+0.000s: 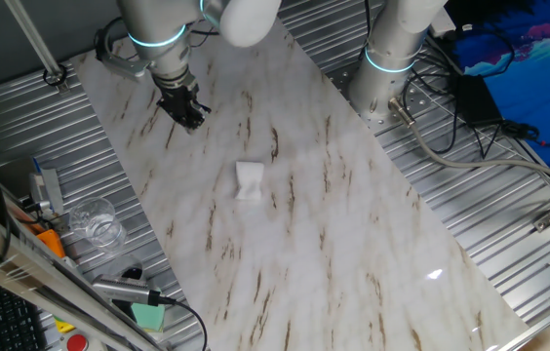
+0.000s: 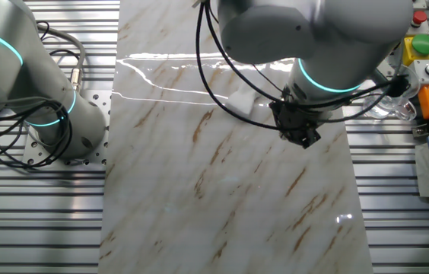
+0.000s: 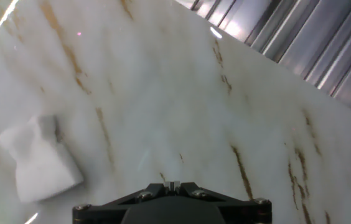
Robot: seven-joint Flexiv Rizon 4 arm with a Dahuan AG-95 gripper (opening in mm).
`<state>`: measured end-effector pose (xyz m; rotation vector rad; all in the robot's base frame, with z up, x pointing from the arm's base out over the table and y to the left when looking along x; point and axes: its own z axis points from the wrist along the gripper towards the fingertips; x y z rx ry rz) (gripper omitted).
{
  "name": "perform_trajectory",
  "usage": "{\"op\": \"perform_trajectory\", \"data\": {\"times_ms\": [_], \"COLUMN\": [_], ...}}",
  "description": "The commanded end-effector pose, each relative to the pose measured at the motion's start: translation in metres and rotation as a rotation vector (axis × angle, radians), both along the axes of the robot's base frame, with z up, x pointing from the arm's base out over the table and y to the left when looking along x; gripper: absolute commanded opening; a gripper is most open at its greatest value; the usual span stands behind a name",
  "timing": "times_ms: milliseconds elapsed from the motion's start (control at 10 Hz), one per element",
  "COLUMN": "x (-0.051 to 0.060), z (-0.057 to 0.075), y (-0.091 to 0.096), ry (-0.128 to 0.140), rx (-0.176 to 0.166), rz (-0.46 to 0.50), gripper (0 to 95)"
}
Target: Clean the tabletop with a sponge
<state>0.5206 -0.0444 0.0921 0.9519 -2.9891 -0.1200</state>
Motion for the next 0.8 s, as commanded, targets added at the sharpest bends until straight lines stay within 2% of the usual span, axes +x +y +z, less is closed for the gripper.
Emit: {"op": "perform_trajectory", "data": {"times_ms": [100, 300, 400, 700, 800], "x": [-0.003, -0.012, -0.017, -0.031, -0.034], "z": [-0.007, -0.014, -0.016, -0.029, -0.031], "y": [0.027, 0.07, 0.087, 0.113, 0.116], "ry": [0.003, -0.001, 0.0, -0.004, -0.004], "rx": [0.048, 0.05, 0.04, 0.037, 0.035], "rz": [-0.045, -0.086, -0.101, -0.109, -0.109], "gripper": [0.0, 0.0, 0.0, 0.0, 0.0]}}
